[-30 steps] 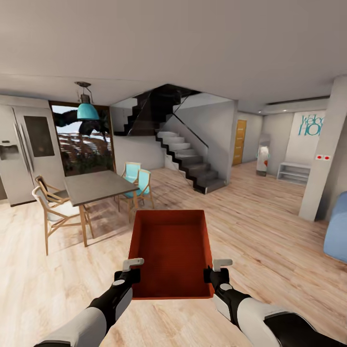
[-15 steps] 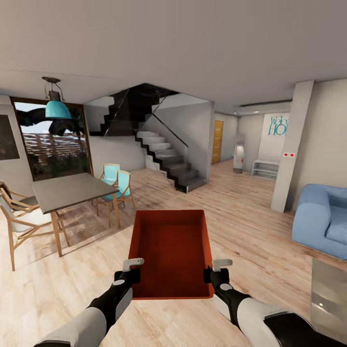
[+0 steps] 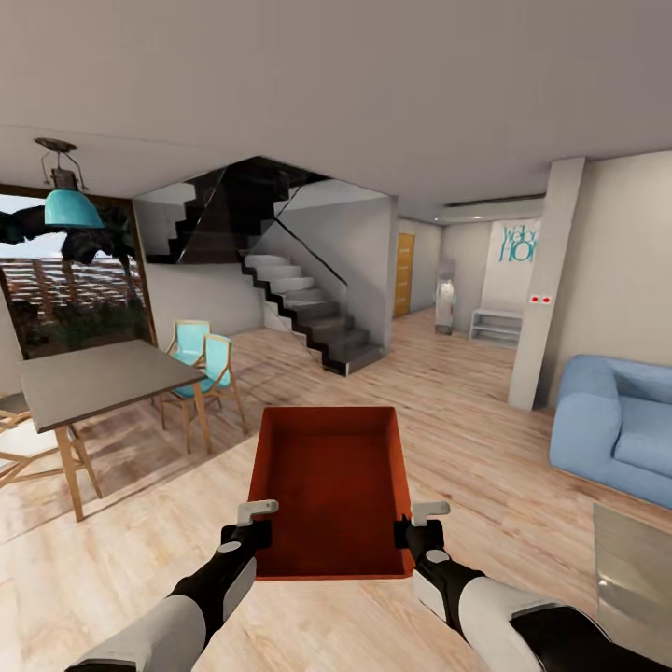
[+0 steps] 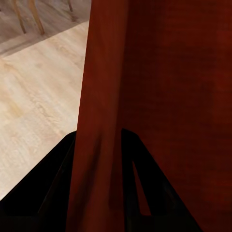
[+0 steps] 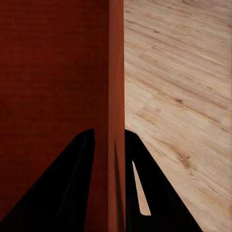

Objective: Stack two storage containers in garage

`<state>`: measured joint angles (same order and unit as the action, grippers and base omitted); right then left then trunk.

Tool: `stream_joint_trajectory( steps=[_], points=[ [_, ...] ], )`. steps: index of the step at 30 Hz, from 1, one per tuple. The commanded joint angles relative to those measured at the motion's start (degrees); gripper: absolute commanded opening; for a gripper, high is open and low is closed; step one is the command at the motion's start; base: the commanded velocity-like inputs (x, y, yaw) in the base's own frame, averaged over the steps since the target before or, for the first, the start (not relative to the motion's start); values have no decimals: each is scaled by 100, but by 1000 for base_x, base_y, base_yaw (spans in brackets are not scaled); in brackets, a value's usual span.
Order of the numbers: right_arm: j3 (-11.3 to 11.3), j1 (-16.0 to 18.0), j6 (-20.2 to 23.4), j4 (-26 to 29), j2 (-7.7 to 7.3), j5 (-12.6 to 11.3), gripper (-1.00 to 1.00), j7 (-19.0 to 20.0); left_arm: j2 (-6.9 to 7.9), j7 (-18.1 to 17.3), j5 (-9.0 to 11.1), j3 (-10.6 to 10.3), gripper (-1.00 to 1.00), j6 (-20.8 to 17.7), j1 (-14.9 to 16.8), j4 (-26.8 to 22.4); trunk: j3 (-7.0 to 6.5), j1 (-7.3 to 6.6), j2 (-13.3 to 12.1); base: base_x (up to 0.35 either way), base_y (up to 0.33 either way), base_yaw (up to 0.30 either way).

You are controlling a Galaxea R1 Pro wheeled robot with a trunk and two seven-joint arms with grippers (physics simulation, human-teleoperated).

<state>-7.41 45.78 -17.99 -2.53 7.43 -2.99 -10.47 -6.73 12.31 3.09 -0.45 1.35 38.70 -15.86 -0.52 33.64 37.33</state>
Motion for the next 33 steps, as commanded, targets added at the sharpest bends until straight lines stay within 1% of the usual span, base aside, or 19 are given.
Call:
stream_joint_trajectory(
  steps=[1, 30, 33],
  points=[
    [275, 10, -5, 69, 5, 181, -100, 45, 75, 105, 25, 36, -100, 14, -2, 16, 1, 5, 3, 319, 0, -1],
    [275, 10, -2, 69, 13, 190, -100, 27, 75, 105, 25, 36, -100, 8, -2, 22, 1, 5, 3, 319, 0, 0],
    [275, 10, -2, 69, 13, 173, -100, 31, 75, 105, 25, 36, -100, 10, -2, 22, 1, 5, 3, 319, 0, -102]
  ],
)
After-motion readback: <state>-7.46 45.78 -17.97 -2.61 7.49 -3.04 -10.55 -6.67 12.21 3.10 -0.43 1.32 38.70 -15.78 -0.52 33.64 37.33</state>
